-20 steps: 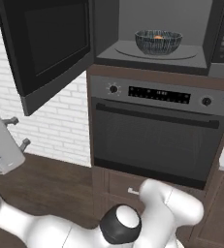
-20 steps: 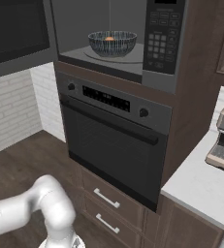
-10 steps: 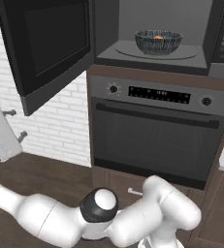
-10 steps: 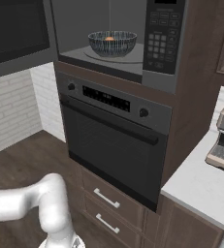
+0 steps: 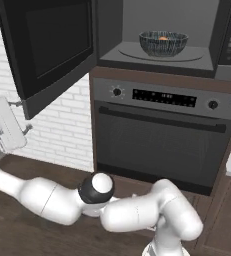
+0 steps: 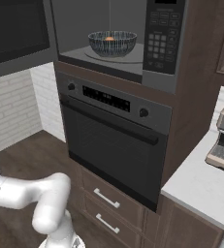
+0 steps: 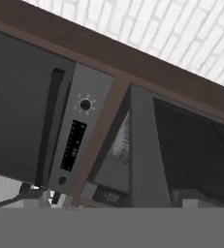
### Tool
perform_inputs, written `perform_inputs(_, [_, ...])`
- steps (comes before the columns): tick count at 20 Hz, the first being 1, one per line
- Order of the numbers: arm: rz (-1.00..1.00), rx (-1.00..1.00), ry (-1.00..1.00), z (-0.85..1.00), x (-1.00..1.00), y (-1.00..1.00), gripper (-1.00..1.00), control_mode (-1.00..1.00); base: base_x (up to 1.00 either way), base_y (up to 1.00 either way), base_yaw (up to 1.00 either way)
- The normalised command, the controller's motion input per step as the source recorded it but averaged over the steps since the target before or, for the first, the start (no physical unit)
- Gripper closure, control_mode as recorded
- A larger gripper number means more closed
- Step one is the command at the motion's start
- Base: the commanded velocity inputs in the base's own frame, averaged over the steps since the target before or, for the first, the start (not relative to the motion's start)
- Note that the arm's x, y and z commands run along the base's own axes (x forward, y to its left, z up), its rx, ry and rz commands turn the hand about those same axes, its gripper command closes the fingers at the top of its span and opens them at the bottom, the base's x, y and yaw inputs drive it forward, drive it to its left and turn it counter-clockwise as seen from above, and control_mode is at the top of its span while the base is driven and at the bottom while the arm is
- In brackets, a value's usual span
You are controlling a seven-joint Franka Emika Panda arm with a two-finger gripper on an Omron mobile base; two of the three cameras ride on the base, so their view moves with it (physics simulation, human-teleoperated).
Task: Pick the onion from the sink and place it in the bowl. Then pick the bowl and place it in the microwave. Then close the microwave door and press the start button.
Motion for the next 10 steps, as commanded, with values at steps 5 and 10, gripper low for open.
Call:
perform_inputs(5, [-0.16, -0.04, -0.01, 0.44, -0.14, -0.13, -1.00, -1.00, 0.00, 0.00, 0.00])
perform_inputs(10, [-0.17, -0.02, -0.03, 0.42, -0.43, -0.47, -1.00, -1.00, 0.00, 0.00, 0.00])
